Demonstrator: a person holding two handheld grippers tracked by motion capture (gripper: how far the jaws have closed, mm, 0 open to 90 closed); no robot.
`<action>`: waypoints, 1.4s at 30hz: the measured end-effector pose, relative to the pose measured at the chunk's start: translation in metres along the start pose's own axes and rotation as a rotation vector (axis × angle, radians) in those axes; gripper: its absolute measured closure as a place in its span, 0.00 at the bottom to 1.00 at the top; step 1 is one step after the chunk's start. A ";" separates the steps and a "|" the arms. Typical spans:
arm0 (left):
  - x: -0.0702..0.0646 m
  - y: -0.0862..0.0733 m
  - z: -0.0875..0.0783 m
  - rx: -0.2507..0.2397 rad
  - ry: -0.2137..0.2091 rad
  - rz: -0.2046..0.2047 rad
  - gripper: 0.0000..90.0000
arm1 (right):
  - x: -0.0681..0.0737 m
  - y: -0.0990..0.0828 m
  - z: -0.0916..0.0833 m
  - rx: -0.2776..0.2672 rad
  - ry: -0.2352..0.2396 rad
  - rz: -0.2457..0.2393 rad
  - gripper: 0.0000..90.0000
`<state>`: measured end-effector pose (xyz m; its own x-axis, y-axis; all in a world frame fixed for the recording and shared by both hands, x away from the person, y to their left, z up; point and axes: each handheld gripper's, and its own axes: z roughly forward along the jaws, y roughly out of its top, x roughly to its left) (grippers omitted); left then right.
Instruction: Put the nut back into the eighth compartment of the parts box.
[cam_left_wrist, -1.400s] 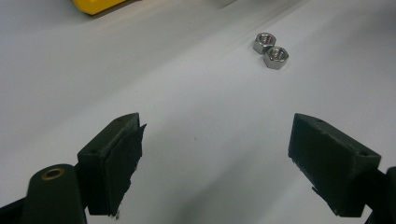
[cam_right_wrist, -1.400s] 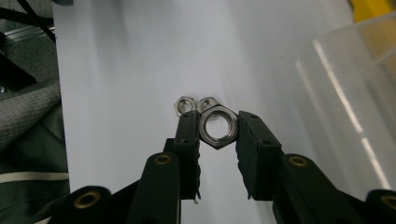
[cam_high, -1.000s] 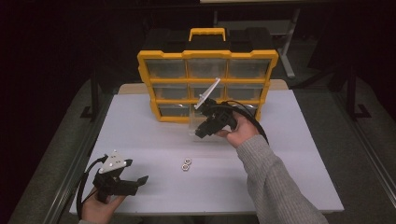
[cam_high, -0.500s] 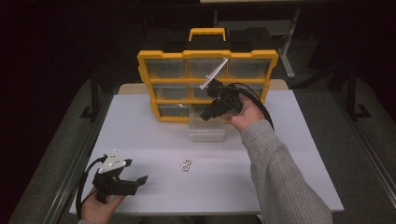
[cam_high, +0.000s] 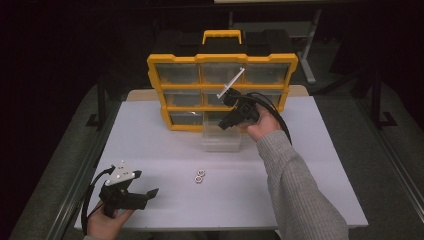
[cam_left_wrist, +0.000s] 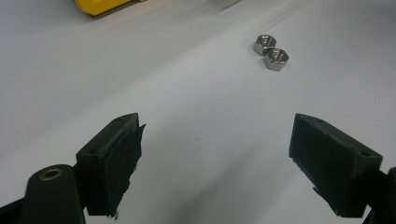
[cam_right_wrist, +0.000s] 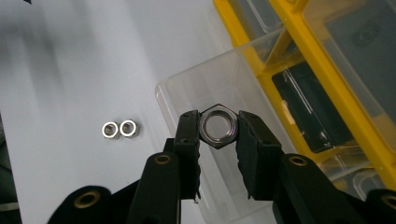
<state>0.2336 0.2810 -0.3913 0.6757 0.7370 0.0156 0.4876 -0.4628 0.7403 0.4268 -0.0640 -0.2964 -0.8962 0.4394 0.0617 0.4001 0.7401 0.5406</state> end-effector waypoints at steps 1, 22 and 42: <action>0.000 0.000 0.000 0.000 -0.001 -0.002 0.18 | -0.001 -0.001 0.002 -0.003 -0.001 -0.001 0.77; -0.001 0.000 0.001 0.004 0.002 0.001 0.18 | -0.015 -0.015 0.031 0.021 0.004 0.060 0.77; 0.000 0.000 0.000 0.004 -0.003 -0.003 0.18 | -0.024 -0.022 0.030 -0.003 0.008 0.108 0.68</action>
<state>0.2337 0.2809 -0.3918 0.6763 0.7366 0.0115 0.4916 -0.4629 0.7376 0.4452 -0.0757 -0.3353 -0.8497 0.5119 0.1266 0.4934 0.6873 0.5331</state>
